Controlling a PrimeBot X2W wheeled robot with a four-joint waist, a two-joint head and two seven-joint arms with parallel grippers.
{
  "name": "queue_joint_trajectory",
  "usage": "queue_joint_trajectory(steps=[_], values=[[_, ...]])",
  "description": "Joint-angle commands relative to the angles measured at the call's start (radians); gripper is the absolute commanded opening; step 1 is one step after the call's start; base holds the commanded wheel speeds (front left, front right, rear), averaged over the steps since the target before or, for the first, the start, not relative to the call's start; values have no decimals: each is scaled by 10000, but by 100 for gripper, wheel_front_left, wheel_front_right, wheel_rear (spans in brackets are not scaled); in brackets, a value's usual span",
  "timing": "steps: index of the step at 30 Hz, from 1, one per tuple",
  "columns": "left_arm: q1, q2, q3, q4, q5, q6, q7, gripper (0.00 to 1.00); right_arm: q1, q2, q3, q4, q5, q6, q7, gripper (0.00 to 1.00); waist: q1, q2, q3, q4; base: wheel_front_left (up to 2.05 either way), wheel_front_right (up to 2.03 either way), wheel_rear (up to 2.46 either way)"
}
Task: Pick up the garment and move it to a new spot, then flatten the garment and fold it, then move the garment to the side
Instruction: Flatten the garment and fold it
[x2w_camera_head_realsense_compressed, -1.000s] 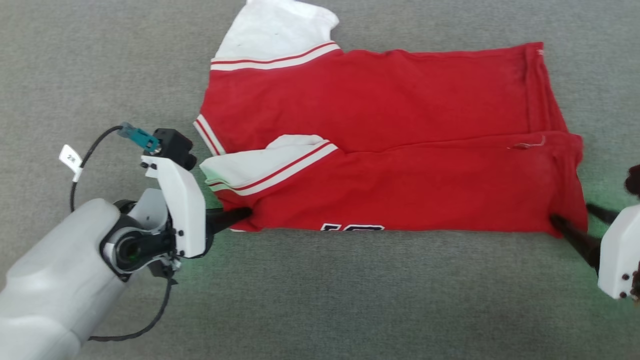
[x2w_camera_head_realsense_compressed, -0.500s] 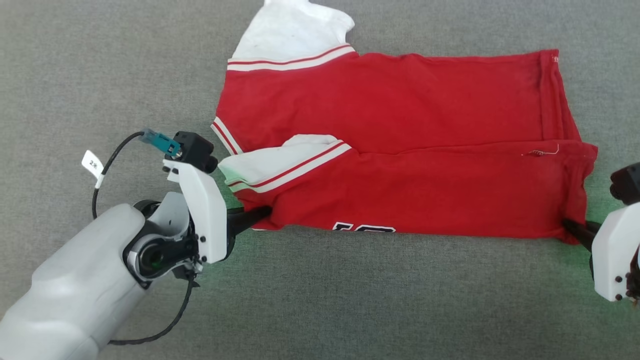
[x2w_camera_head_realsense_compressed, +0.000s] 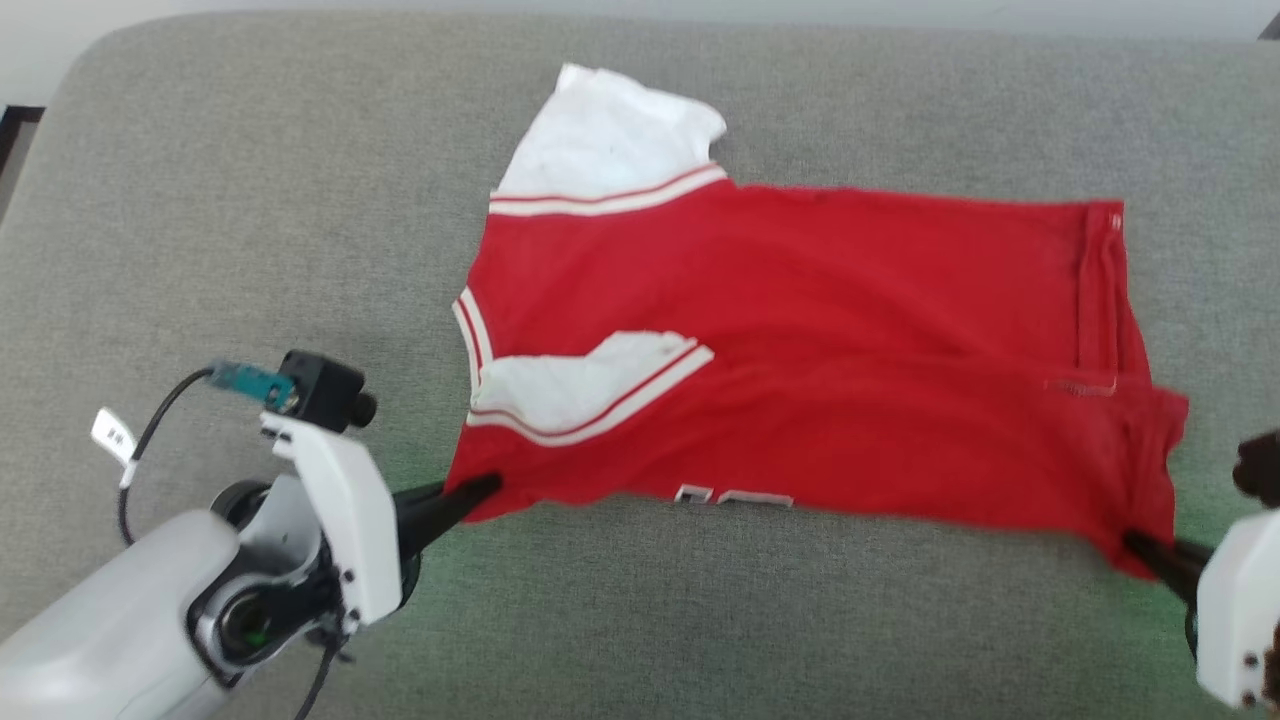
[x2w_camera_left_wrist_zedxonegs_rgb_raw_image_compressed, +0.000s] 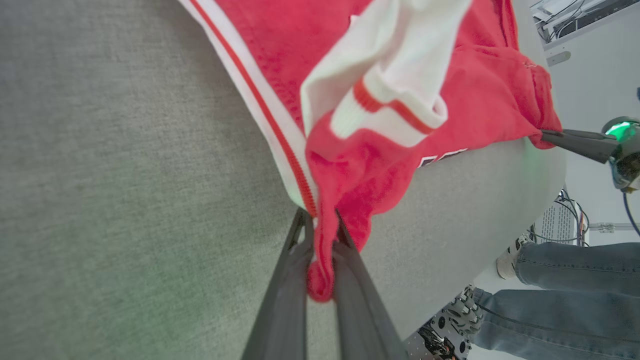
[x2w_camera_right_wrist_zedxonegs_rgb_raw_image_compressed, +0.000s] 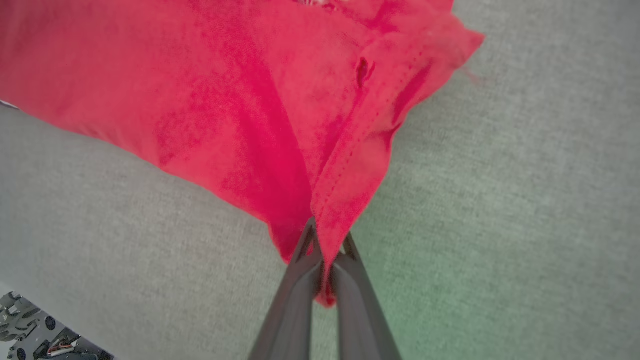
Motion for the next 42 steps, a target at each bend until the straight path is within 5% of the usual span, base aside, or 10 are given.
queue_joint_trajectory(steps=[1, 10, 16, 18, 19, 20, 29, 36, 42], values=[[257, 204, 6, -220, -54, -41, -90, 0, 353, 46, -144, -262, 34, -4, 129, 0, 0, 0, -94, 24, 0, 0, 0], [1357, 1366, 22, -1484, -547, 242, -170, 0, 2018, 253, -1417, -1600, 20, -4, 714, 0, 0, 0, -239, -30, 0, 0, 0], [1556, 1364, 25, -1543, -486, 362, -400, 3, 2042, 497, -1553, -1893, 19, -4, 808, 4, 0, 0, -234, -63, 0, 0, 0], [1613, 1295, 75, -1483, -576, 379, -517, 40, 1934, 532, -1562, -1914, -99, -4, 742, 73, 0, 0, -235, -62, 0, 0, 0], [1609, 1302, 54, -1468, -523, 384, -498, 73, 1913, 536, -1550, -1928, -156, -4, 738, 100, 0, 0, -235, -65, 0, 0, 0], [1589, 1313, 33, -1461, -423, 388, -516, 100, 1869, 546, -1596, -1951, -201, -4, 667, 100, 0, 0, -235, -67, 0, 0, 0], [1666, 1257, 765, -1298, -271, 686, -2016, 100, 1011, 1392, -1847, -2033, -938, -4, -989, 100, 0, 0, -340, -348, 0, 0, 0], [1170, 827, 1584, -181, 622, 1085, -4259, 100, -183, 2441, -1069, -1306, -1930, -4, -4501, 100, 0, 0, -555, -1239, 0, 0, 0], [-111, 362, 1981, 1418, 1264, 1223, -4978, 100, -842, 3072, -334, -766, -2365, -2, -6721, 100, 0, 0, -434, -2064, 0, 0, 0]])
